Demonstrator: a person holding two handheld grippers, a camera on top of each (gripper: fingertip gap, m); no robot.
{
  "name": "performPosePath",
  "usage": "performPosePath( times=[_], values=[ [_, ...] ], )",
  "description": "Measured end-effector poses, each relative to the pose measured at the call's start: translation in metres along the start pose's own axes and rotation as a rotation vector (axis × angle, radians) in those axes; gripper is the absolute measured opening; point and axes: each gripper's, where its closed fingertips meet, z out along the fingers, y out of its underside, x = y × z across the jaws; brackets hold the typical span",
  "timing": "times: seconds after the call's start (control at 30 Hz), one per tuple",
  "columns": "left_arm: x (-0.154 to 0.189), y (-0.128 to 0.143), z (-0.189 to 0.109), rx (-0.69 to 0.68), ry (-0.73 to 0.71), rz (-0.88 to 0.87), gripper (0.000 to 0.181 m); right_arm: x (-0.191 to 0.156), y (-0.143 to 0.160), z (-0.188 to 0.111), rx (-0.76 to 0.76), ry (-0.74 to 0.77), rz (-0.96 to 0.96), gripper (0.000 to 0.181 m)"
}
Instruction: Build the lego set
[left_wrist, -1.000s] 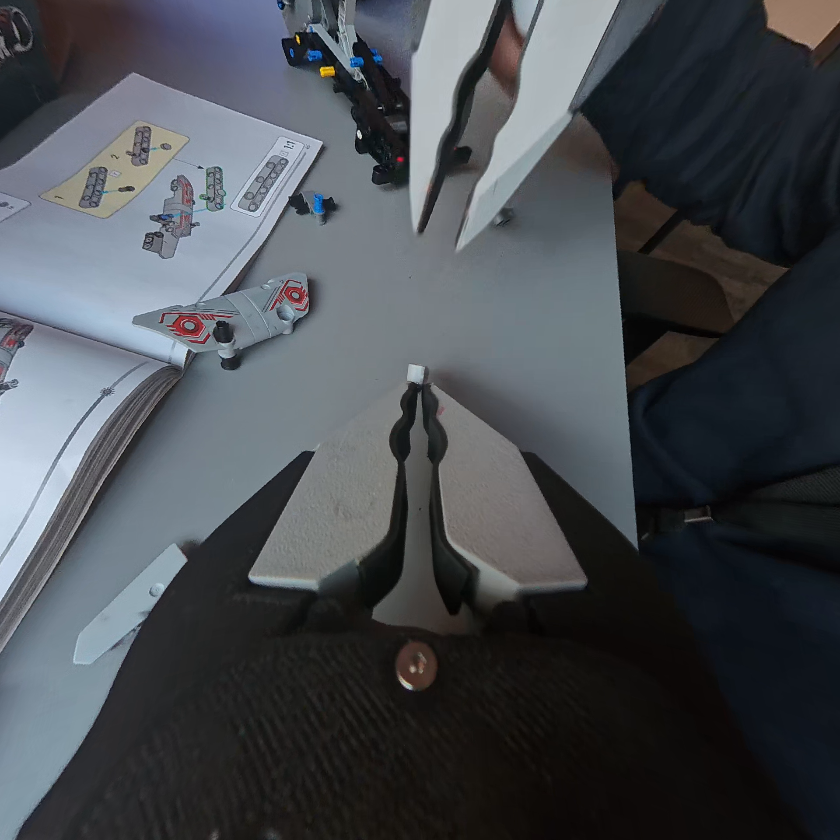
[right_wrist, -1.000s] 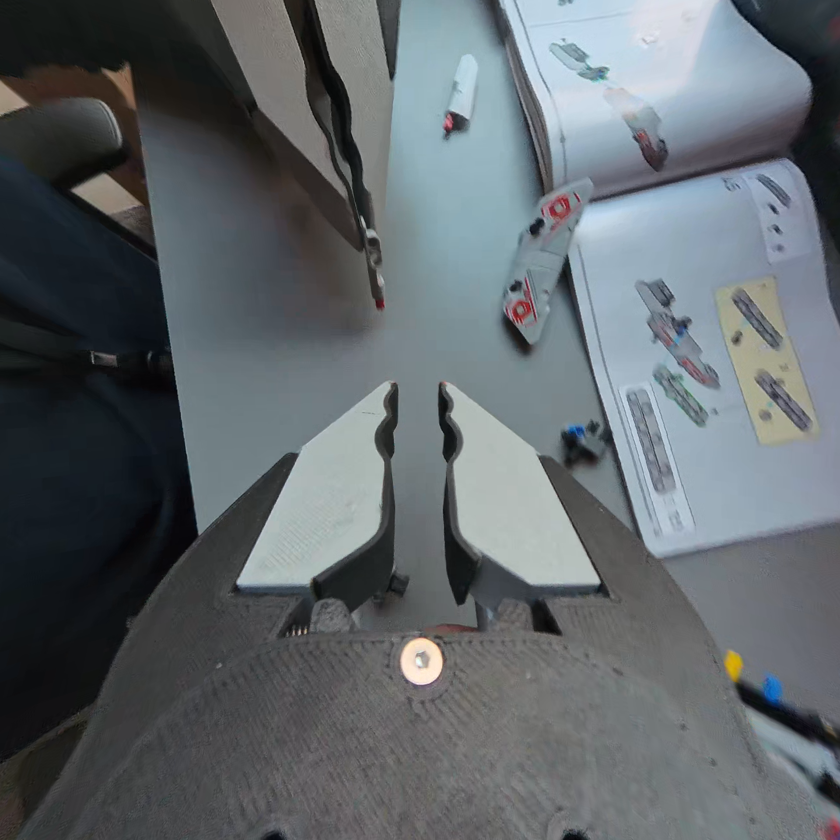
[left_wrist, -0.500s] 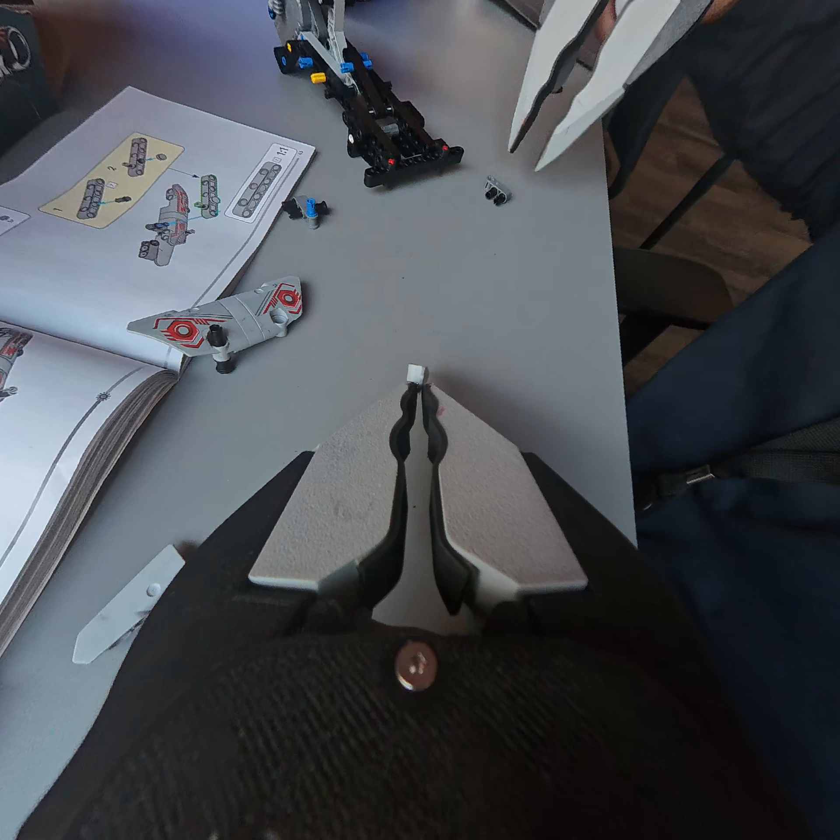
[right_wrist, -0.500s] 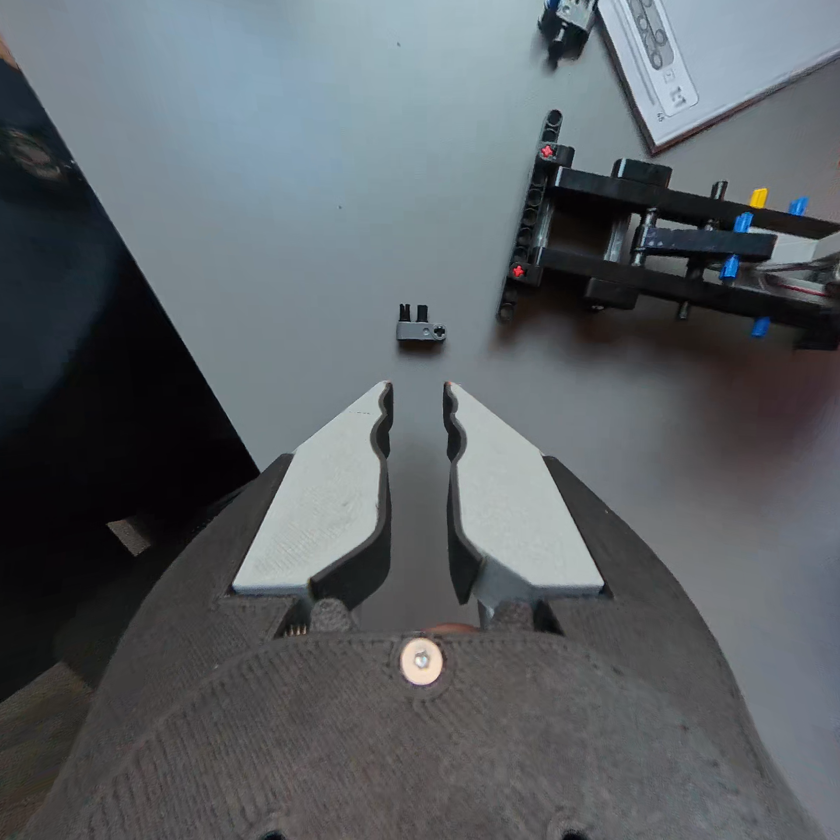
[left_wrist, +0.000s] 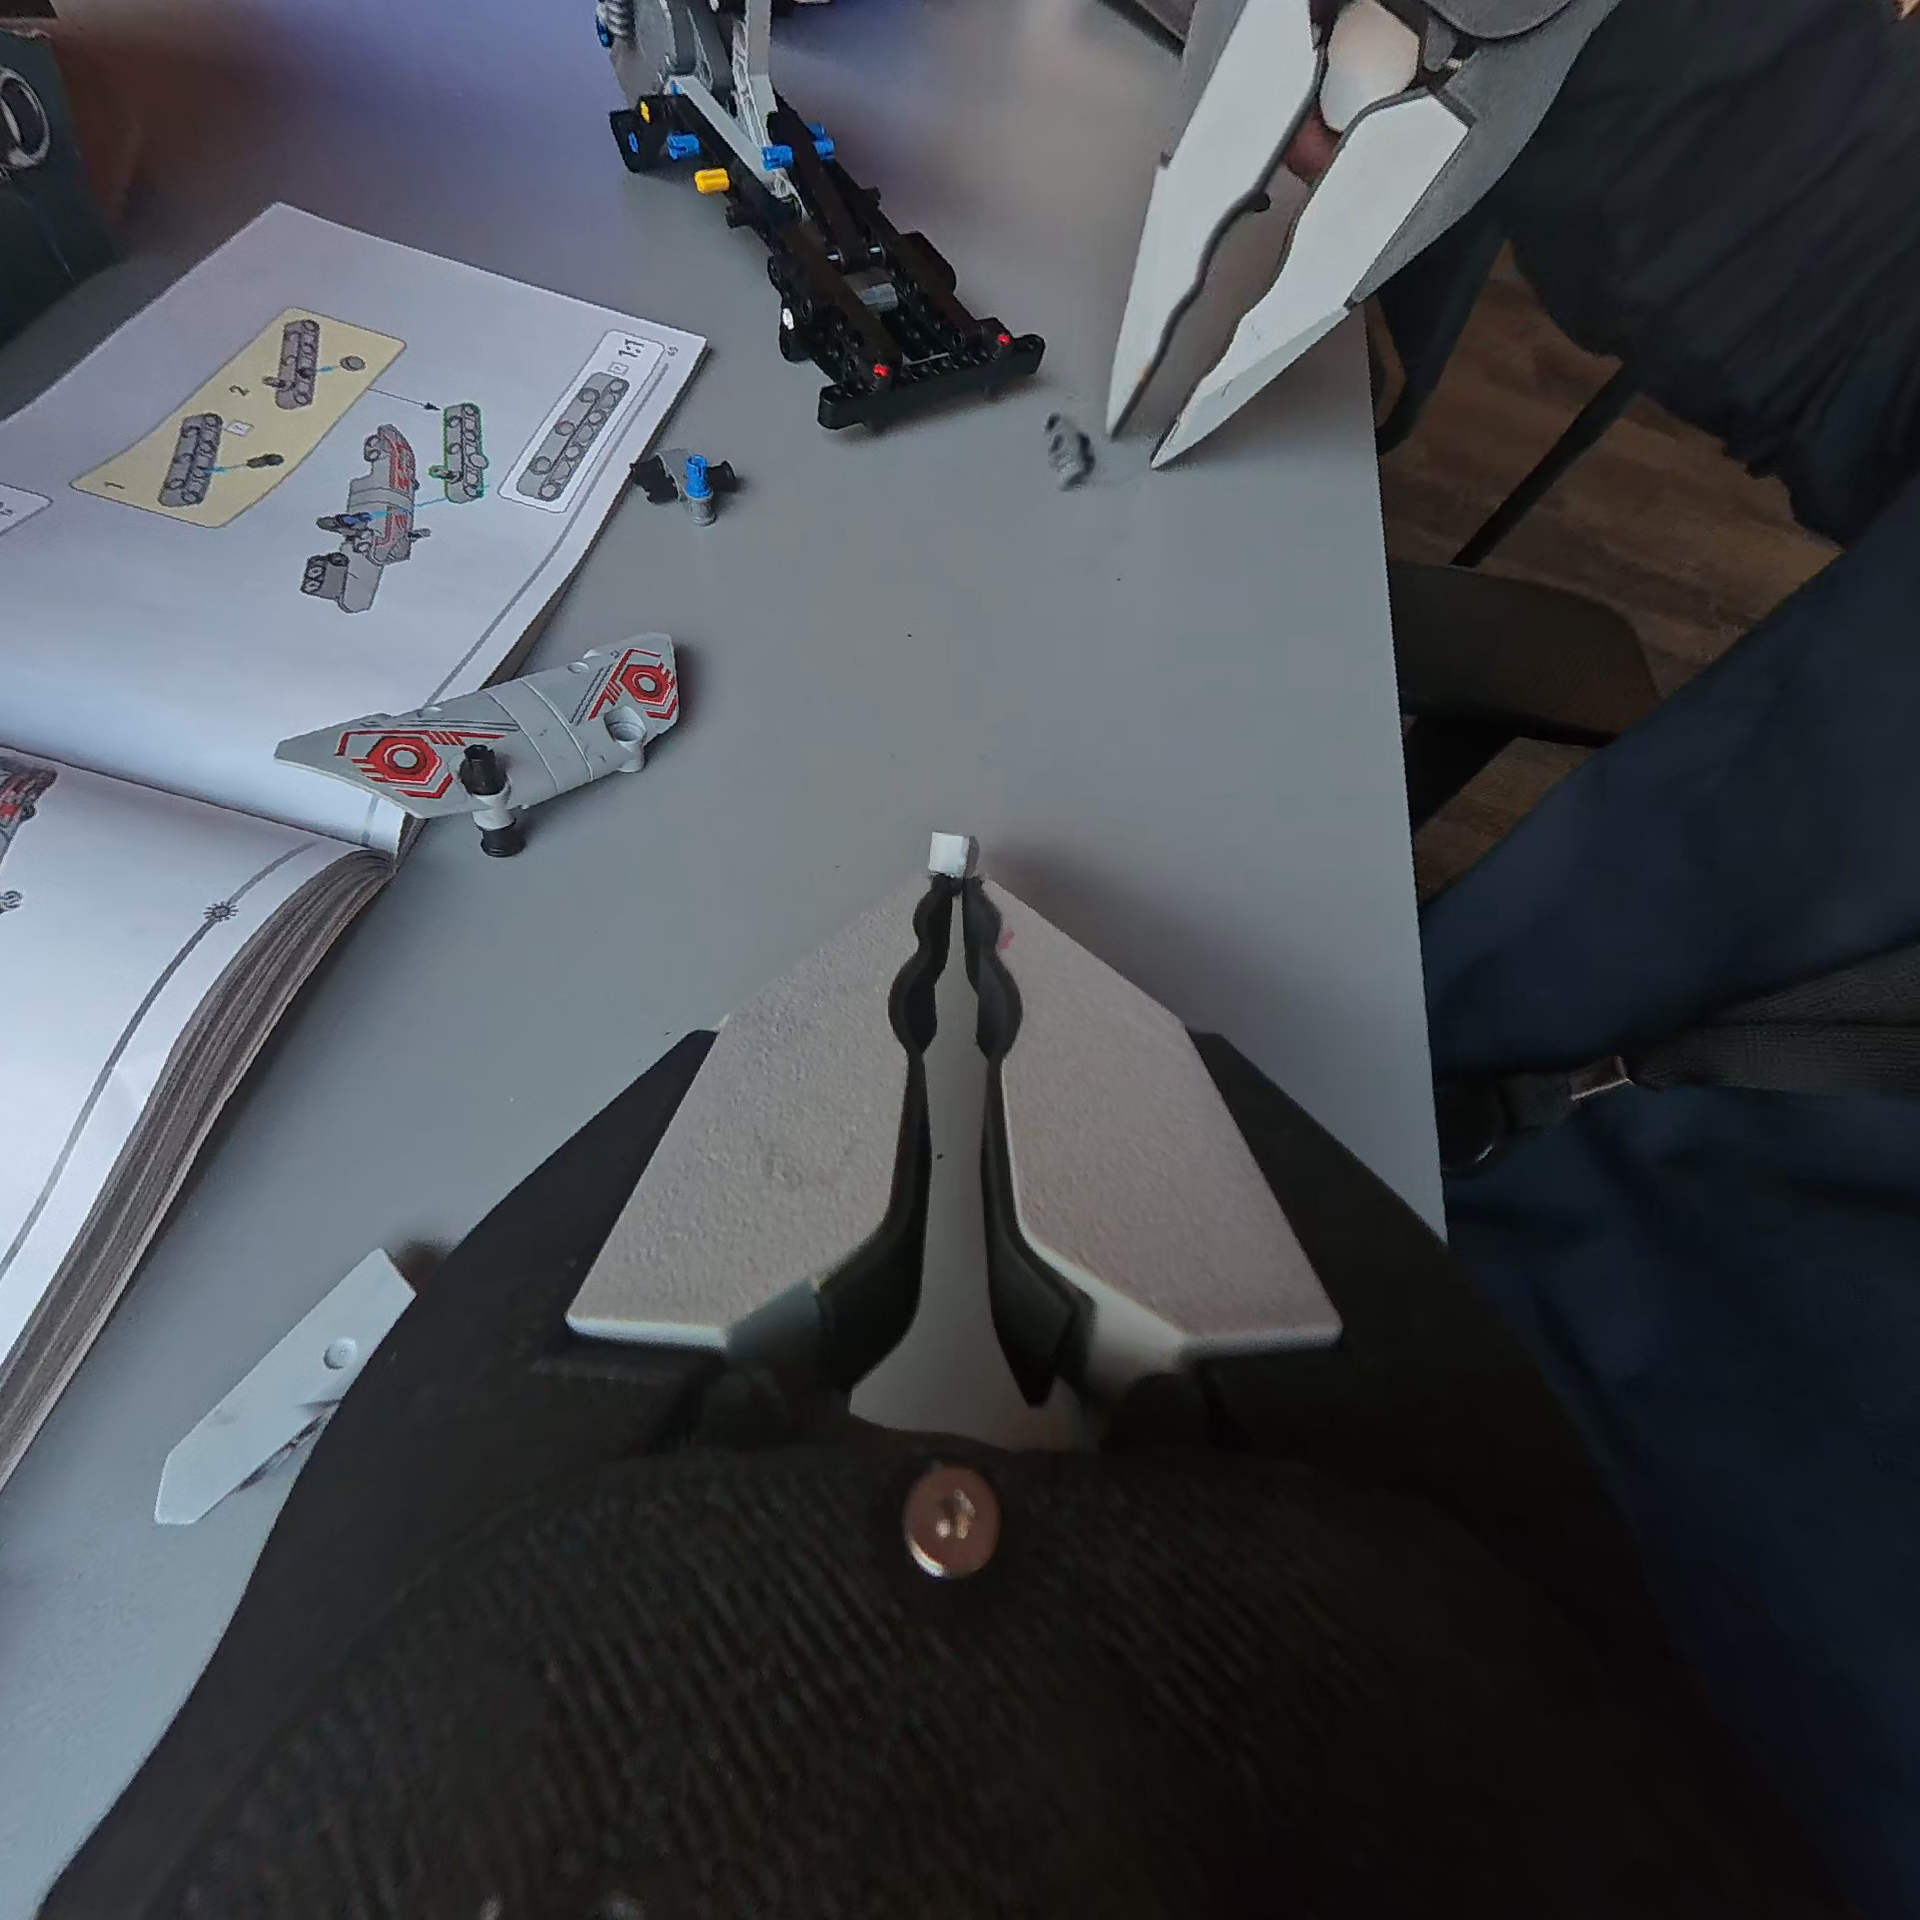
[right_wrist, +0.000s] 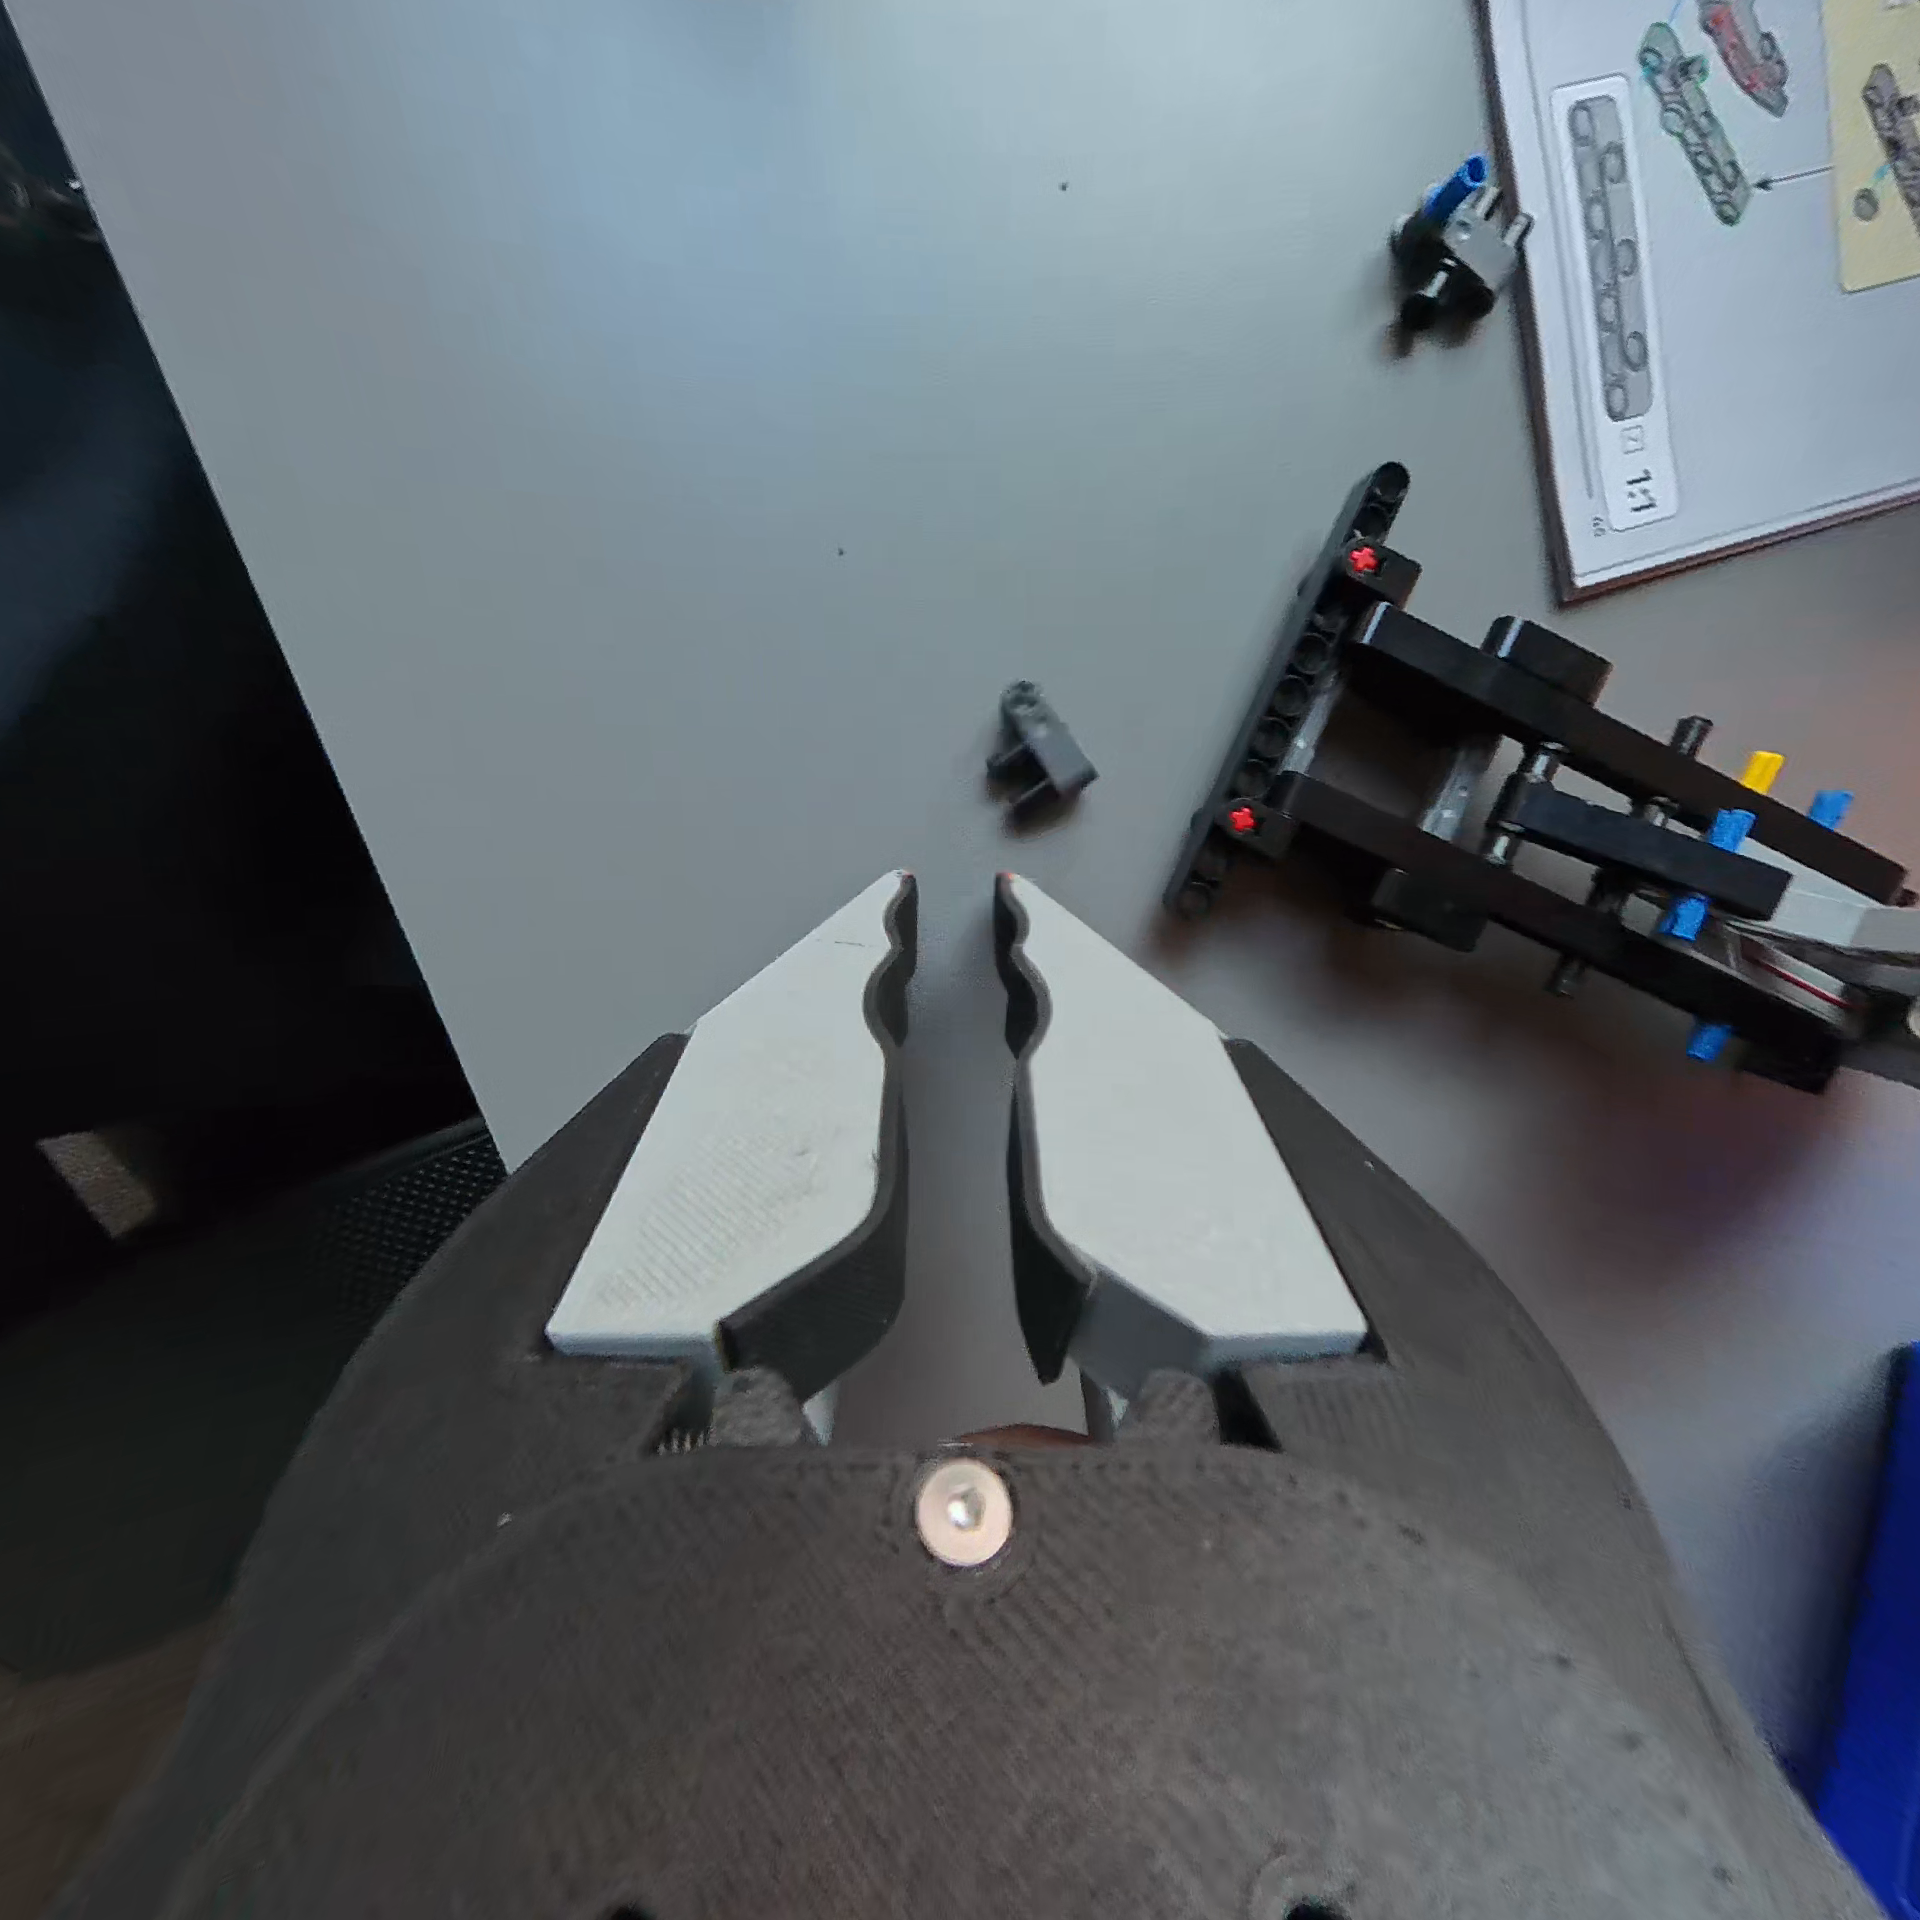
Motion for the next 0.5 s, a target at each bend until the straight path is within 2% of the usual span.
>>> performPosePath(
  times=[0.3, 0.5],
  values=[
    [0.001, 0.001, 0.000, -0.001, 0.000, 0.005, 0.000, 0.021, -0.010, -0.017, 0.102, 0.163, 0.222, 0.013],
    [0.002, 0.002, 0.000, -0.007, -0.006, 0.015, 0.000, 0.032, -0.027, -0.005, 0.200, 0.119, 0.274, 0.015]
  ],
)
